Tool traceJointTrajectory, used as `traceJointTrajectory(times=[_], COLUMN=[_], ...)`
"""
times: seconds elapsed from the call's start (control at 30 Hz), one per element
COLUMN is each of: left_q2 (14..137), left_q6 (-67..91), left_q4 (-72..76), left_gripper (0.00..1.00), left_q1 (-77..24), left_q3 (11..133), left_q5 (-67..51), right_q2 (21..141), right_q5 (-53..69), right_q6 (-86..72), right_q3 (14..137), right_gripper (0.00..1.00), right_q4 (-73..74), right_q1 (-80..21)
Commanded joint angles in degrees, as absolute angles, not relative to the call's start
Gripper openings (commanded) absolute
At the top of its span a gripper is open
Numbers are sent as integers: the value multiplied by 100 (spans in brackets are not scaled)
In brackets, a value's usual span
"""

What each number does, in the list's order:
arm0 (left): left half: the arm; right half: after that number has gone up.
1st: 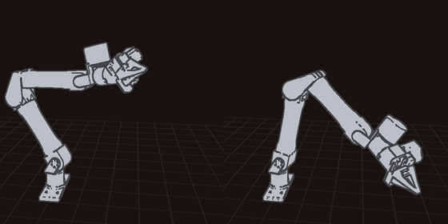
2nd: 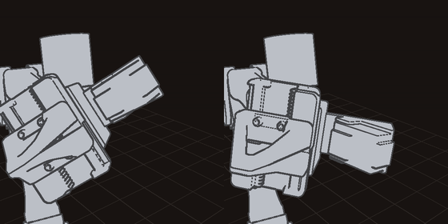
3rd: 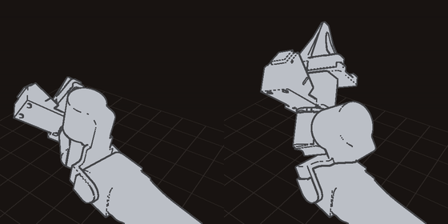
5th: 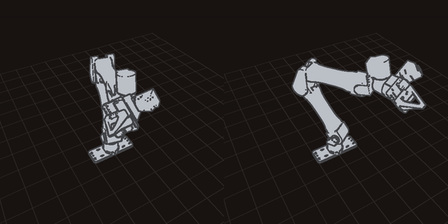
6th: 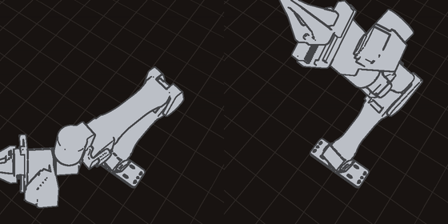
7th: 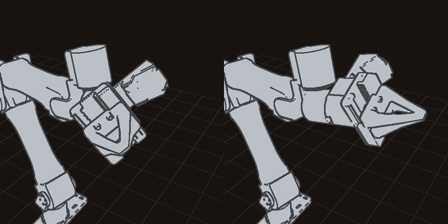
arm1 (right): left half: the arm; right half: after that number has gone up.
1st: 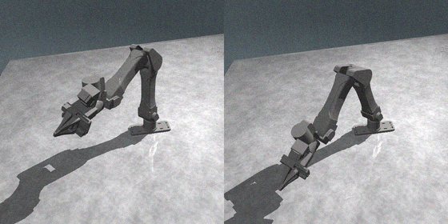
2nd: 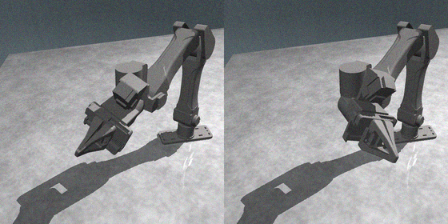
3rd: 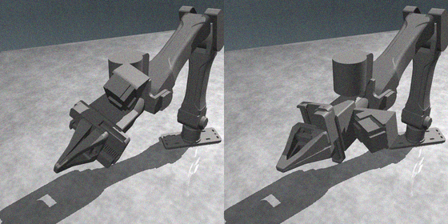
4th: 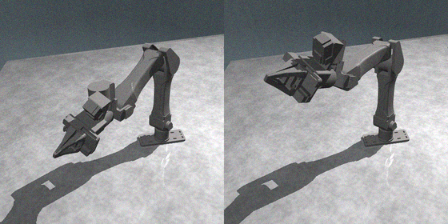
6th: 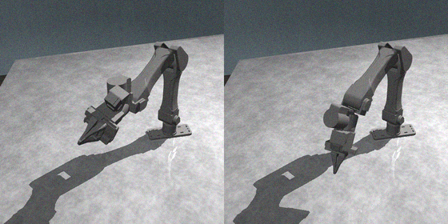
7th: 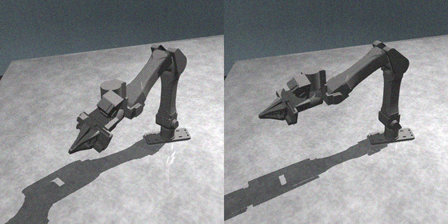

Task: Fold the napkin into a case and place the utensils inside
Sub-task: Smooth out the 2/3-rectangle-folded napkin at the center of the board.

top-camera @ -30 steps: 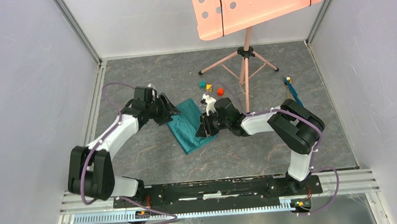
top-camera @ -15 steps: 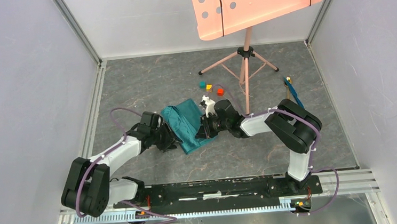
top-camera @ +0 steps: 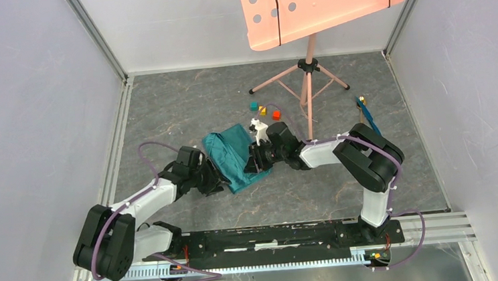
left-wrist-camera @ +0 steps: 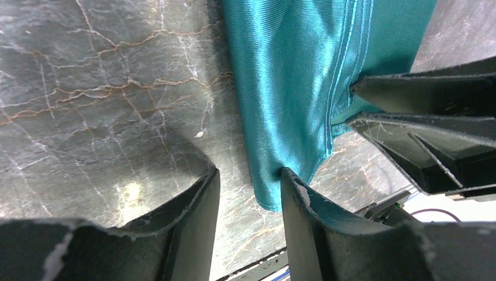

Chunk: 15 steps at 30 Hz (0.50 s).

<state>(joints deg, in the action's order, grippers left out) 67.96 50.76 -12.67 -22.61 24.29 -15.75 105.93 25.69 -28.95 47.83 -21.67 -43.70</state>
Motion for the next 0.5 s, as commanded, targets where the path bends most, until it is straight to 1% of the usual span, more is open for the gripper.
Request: traceJointTrajectory(times=[0.0, 0.23, 0.27, 0.37, 0.47], left_q2=[6724, 6736, 6750, 6759, 6744], left_q6=[5335, 5313, 5317, 5343, 5353], left_q4=[-1003, -977, -958, -909, -876], left_gripper=[50, 50, 50, 48, 45], left_q1=[-2305, -2306, -2312, -2312, -2320], left_q3=[2295, 2254, 2250, 2207, 2147], left_q5=[-1706, -1699, -1696, -1715, -1712], right_q2=[10555, 10705, 10758, 10778, 10736], right_q5=[2392, 2324, 2384, 2558, 2675], right_q6=[-2597, -2476, -2530, -2791, -3009], right_q3=[5026, 5080, 5059, 4894, 4763], right_gripper=[40, 39, 38, 29, 24], right_q4=[-1965, -1857, -1898, -2234, -2476], right_q1=[-4315, -4315, -4323, -4370, -4459])
